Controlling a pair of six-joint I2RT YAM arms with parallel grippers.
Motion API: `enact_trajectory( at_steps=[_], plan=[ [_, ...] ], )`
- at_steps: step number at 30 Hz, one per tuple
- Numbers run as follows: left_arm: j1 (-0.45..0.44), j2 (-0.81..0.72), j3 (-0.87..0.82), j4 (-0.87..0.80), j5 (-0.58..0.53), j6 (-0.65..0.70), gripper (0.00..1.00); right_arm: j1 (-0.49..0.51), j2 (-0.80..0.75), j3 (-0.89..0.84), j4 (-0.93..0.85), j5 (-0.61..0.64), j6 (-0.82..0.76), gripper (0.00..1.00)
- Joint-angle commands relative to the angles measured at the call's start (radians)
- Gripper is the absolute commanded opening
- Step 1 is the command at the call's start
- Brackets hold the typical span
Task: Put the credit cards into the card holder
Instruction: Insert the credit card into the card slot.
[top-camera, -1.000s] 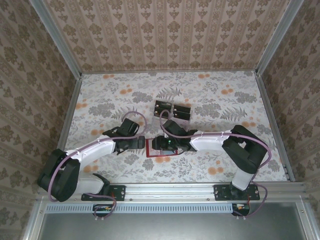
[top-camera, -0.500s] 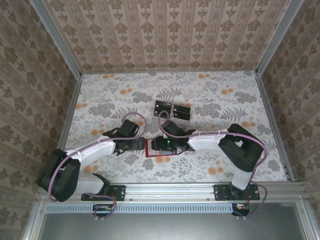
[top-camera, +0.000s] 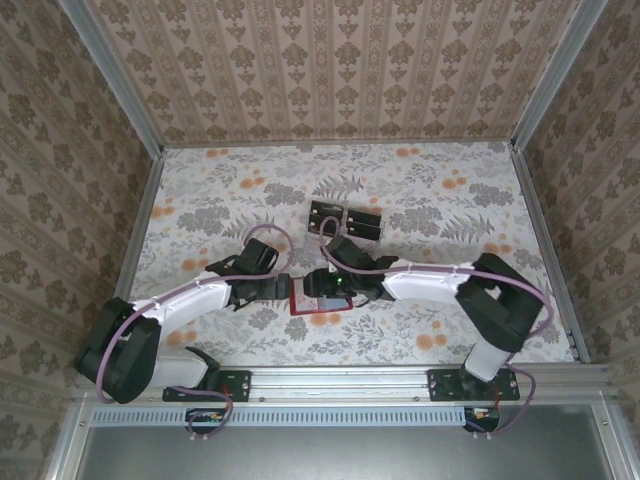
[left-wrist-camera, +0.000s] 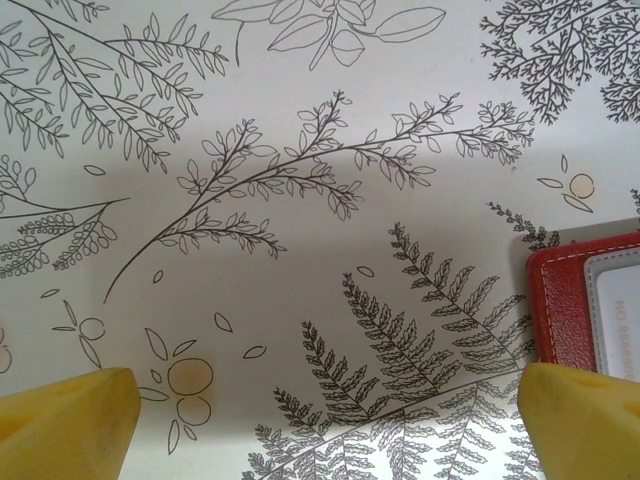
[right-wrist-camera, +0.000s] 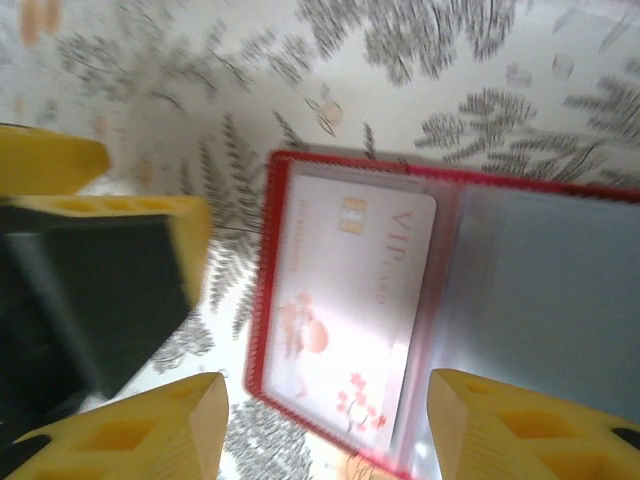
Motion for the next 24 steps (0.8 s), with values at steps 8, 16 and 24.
enact_trajectory(
  at_steps=[8,16,24],
  plan=[
    [-0.02,-0.047,0.009,-0.011,0.004,-0.027,1.0,-0.067,-0.049,0.058,-0.237,0.113,-0.195,0.61],
    [-0.059,-0.042,0.017,-0.009,-0.03,-0.08,1.0,-0.07,0.018,0.105,-0.248,0.093,-0.247,0.6],
    [-0.089,-0.03,0.027,-0.013,-0.051,-0.097,1.0,-0.072,0.079,0.125,-0.24,0.089,-0.257,0.59]
  ],
)
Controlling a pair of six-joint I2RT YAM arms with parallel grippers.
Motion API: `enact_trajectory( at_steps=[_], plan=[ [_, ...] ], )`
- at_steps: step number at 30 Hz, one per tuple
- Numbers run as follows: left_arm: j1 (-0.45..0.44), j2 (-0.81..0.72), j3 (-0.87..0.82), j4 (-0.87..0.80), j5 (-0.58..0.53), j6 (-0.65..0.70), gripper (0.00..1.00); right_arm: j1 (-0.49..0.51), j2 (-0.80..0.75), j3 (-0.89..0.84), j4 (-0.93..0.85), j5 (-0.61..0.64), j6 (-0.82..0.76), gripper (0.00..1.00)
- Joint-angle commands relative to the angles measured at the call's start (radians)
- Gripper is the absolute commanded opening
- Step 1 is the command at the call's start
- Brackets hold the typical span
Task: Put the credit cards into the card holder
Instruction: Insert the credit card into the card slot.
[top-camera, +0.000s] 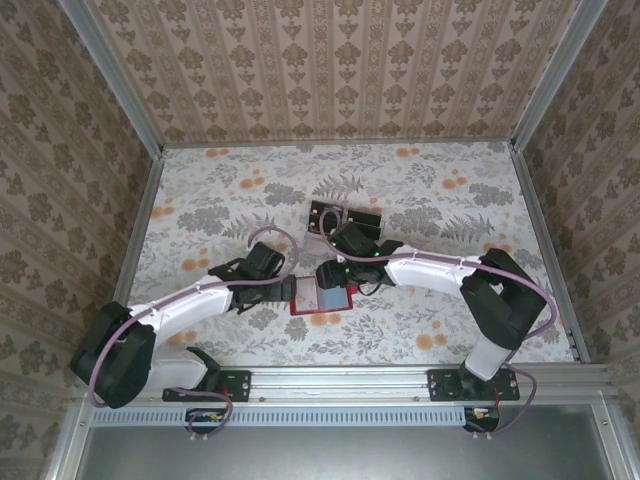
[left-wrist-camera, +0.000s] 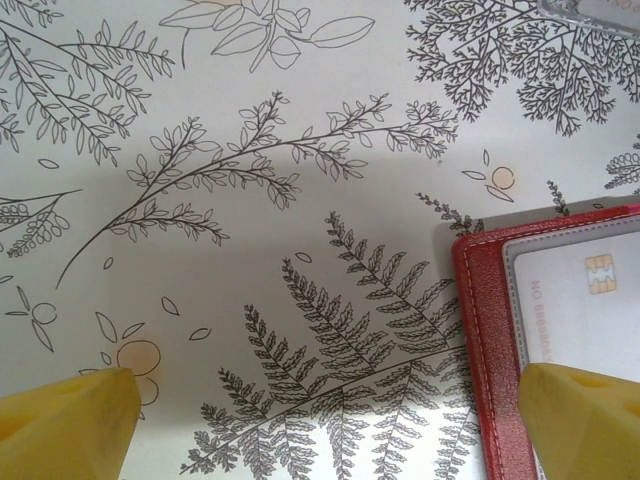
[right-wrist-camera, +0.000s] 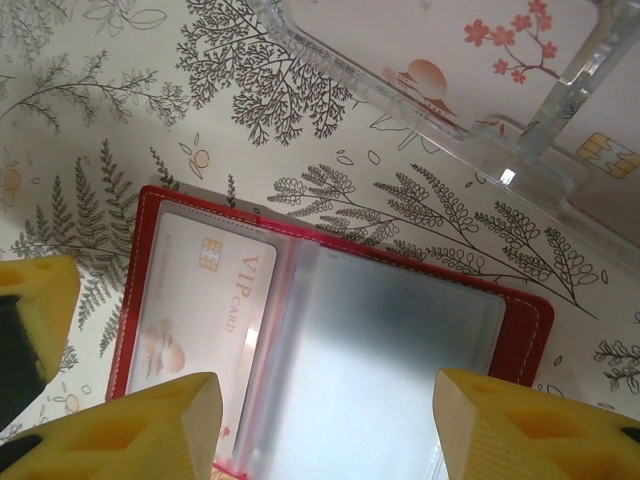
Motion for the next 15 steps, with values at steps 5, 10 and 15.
enact_trajectory(
  at_steps=[5,10,15],
  plan=[
    [-0.019,-0.003,0.023,-0.012,-0.031,-0.034,1.0,-0.002,0.073,0.025,-0.018,0.001,-0.019,0.59],
    [-0.027,-0.011,0.018,-0.011,-0.032,-0.035,1.0,-0.003,0.106,0.015,0.014,-0.038,0.003,0.59],
    [-0.041,-0.024,0.011,-0.007,-0.032,-0.037,1.0,0.002,0.107,-0.014,0.076,-0.089,0.069,0.59]
  ],
)
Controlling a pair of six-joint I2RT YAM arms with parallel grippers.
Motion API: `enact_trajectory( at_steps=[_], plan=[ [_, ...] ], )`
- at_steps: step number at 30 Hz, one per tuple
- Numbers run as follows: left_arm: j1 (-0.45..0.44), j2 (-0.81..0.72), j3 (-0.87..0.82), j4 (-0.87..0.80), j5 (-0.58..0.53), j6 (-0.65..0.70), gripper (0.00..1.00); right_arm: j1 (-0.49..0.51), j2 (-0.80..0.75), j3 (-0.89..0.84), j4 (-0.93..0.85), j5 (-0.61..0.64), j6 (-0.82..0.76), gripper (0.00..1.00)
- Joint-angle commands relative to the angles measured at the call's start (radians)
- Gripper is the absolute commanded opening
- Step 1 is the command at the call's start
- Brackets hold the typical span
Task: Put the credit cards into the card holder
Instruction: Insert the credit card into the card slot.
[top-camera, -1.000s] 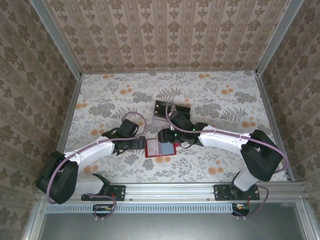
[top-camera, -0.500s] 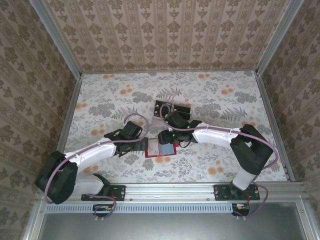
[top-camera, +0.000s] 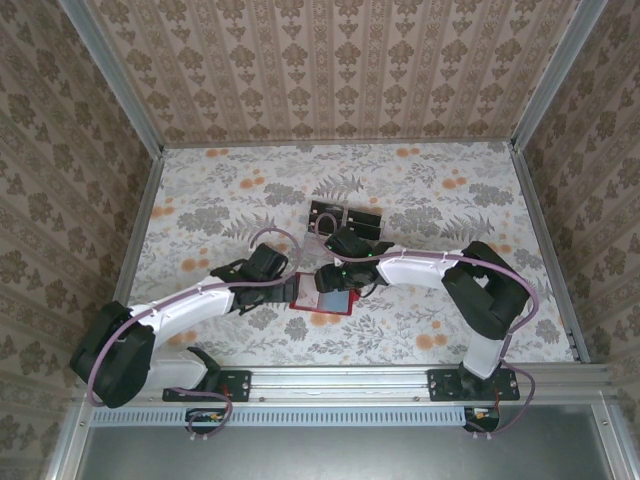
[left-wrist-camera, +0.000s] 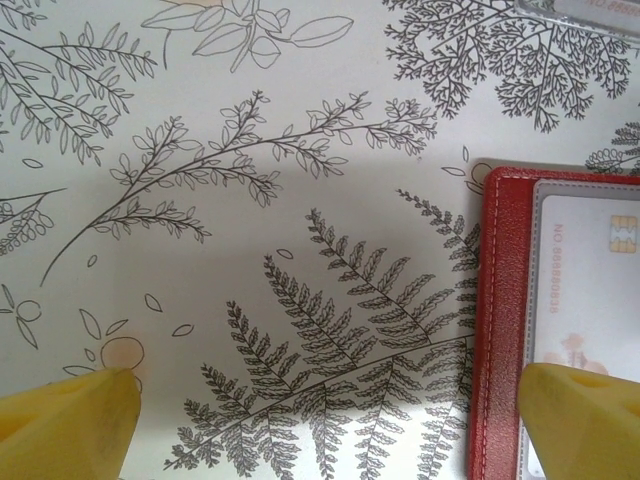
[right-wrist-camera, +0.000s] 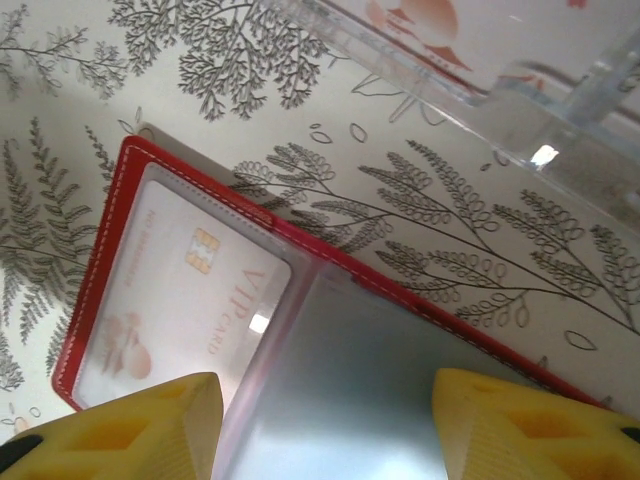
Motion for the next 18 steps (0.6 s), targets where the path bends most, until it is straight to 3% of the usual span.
enact_trajectory(
  at_steps=[1,18],
  plan=[
    [-0.014,-0.027,0.006,-0.003,-0.018,-0.02,1.0,0.004,0.022,-0.025,0.051,-0.062,0.063,0.59],
    [-0.162,-0.066,-0.034,0.1,-0.055,-0.038,1.0,0.011,0.064,-0.021,0.117,-0.099,0.139,0.59]
  ],
)
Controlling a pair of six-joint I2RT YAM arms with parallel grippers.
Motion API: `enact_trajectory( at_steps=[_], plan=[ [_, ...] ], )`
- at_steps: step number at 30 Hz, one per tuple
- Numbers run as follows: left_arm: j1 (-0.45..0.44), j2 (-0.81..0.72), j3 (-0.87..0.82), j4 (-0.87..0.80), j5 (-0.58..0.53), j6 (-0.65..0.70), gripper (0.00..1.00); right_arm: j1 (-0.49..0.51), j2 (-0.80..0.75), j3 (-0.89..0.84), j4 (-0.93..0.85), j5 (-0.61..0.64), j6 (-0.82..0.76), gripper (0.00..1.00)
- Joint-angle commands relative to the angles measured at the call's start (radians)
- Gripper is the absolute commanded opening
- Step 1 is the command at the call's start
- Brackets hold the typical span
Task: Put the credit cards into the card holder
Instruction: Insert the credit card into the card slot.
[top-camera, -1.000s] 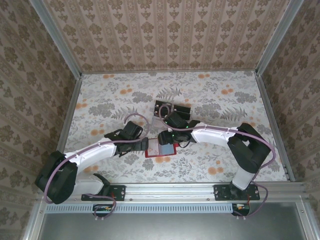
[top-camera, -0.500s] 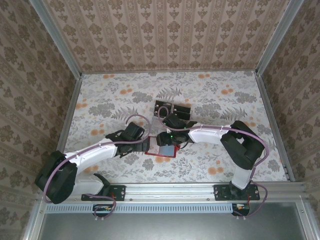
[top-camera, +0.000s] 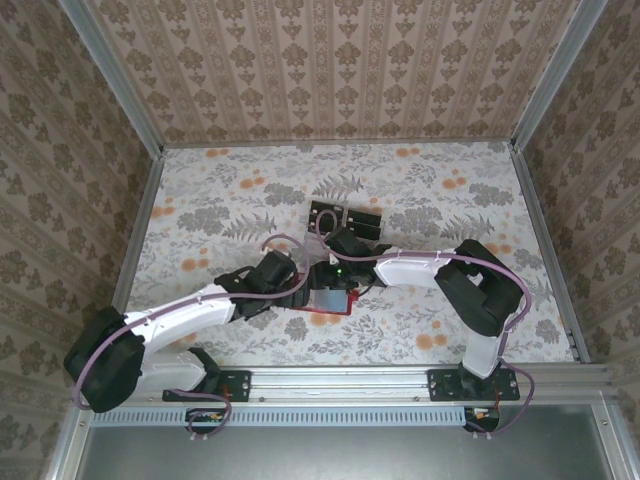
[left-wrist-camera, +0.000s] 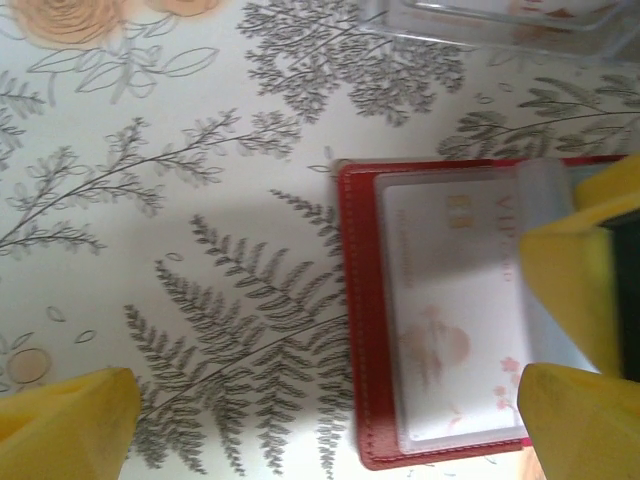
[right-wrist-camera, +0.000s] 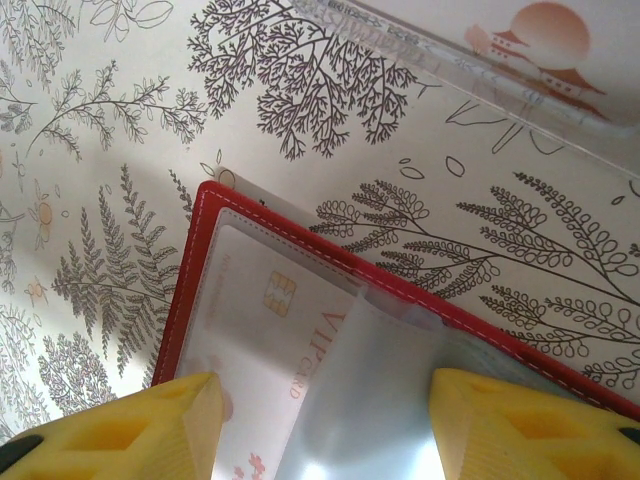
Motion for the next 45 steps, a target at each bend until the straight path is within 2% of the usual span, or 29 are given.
enact_trajectory(
  at_steps=[1,9,14,18,24,32,38,45],
  plan=[
    [-0.039,-0.016,-0.023,0.063,-0.032,-0.026,1.0,0.008,0.029,-0.008,-0.019,-0.02,0.024,0.59],
    [-0.135,-0.006,-0.039,0.14,-0.094,-0.041,1.0,0.009,0.034,-0.01,-0.012,-0.024,0.04,0.59],
    [-0.207,-0.037,-0.049,0.065,-0.236,-0.11,1.0,0.009,0.033,-0.012,-0.014,-0.023,0.043,0.59],
    [-0.231,-0.093,-0.078,0.019,-0.298,-0.155,1.0,0.008,0.031,-0.012,-0.014,-0.021,0.042,0.59],
    [-0.242,-0.131,-0.136,0.133,-0.239,-0.109,1.0,0.01,0.036,-0.009,-0.013,-0.022,0.046,0.59],
    [-0.272,-0.104,-0.161,0.294,-0.179,-0.028,1.0,0.009,0.038,-0.007,-0.014,-0.02,0.049,0.59],
    [-0.275,-0.053,-0.143,0.312,-0.169,-0.015,1.0,0.009,0.036,-0.009,-0.009,-0.021,0.052,0.59],
    [-0.275,0.027,-0.105,0.302,-0.21,-0.021,1.0,0.009,0.031,-0.011,-0.008,-0.026,0.053,0.59]
  ],
)
